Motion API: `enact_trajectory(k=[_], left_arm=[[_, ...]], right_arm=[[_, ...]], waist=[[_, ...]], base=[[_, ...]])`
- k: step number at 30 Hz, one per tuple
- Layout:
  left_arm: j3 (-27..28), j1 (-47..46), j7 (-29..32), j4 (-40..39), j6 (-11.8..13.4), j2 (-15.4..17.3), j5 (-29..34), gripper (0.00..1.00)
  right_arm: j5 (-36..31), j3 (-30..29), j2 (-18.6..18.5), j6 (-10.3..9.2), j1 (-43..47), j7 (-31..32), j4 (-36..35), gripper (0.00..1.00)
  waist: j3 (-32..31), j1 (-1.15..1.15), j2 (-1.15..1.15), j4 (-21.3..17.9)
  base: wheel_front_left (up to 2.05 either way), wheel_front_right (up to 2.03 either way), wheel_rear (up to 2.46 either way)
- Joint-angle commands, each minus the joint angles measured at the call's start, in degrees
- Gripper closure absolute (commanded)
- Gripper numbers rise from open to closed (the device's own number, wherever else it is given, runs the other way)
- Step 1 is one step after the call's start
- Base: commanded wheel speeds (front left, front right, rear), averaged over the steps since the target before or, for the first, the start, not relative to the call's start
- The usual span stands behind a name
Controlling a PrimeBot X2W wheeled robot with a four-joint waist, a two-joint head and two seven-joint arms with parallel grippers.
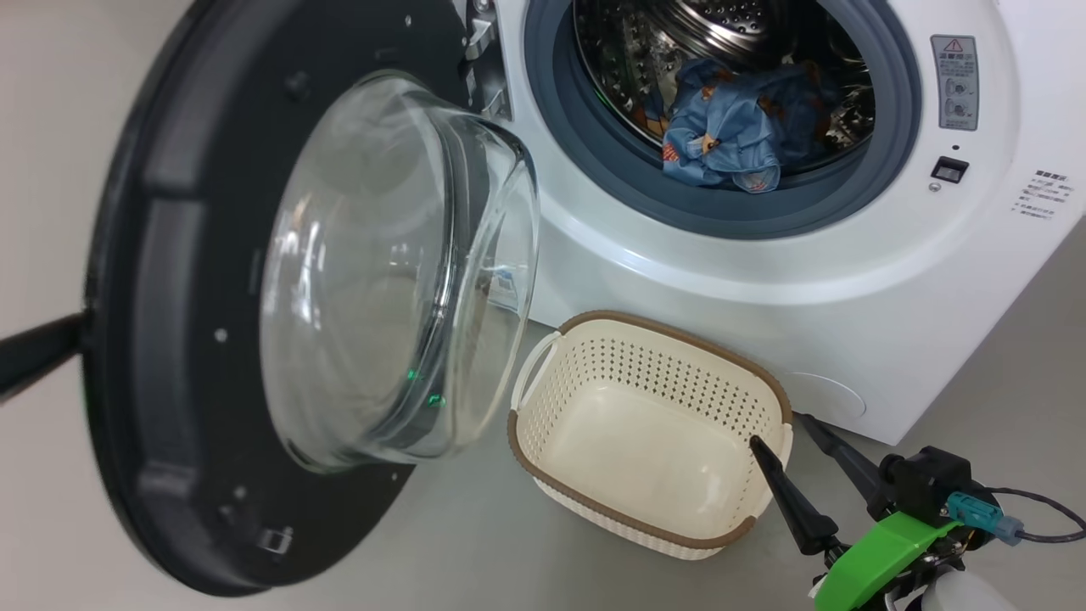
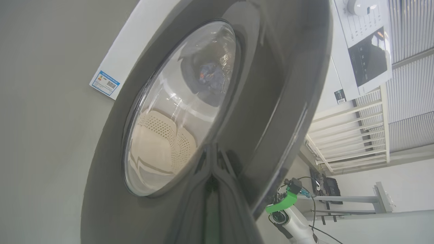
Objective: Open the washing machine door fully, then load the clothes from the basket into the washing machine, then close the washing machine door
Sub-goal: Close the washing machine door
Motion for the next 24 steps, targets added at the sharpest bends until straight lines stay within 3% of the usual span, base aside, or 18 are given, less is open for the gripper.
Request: enact_trajectory(k=[1, 14, 24], left_arm=[[2.1, -1.0, 1.3, -3.4, -0.4, 2.1, -0.3, 1.00], [-0.5, -2.4, 5.9, -12.0, -0.4, -3.2, 1.3, 1.00], [-2.7, -4.9, 5.8, -14.2, -0.4, -7.4, 2.8, 1.00]], right_arm=[[-0.4, 0.6, 0.0, 0.09, 1.3, -0.3, -1.5, 0.00], [-0.9, -0.3, 0.9, 0.09, 1.6, -0.3, -2.1, 0.00], [-1.5, -1.5, 1.7, 0.09, 1.3, -0.3, -2.7, 0.00]], waist=[[-0.2, 0.00, 0.00, -0.3], [-0.3, 0.00, 0.00, -5.1], [0.8, 0.00, 0.00, -9.7]], base=[[0.00, 0.00, 0.00], [0.00, 0.00, 0.00], [0.00, 0.00, 0.00]])
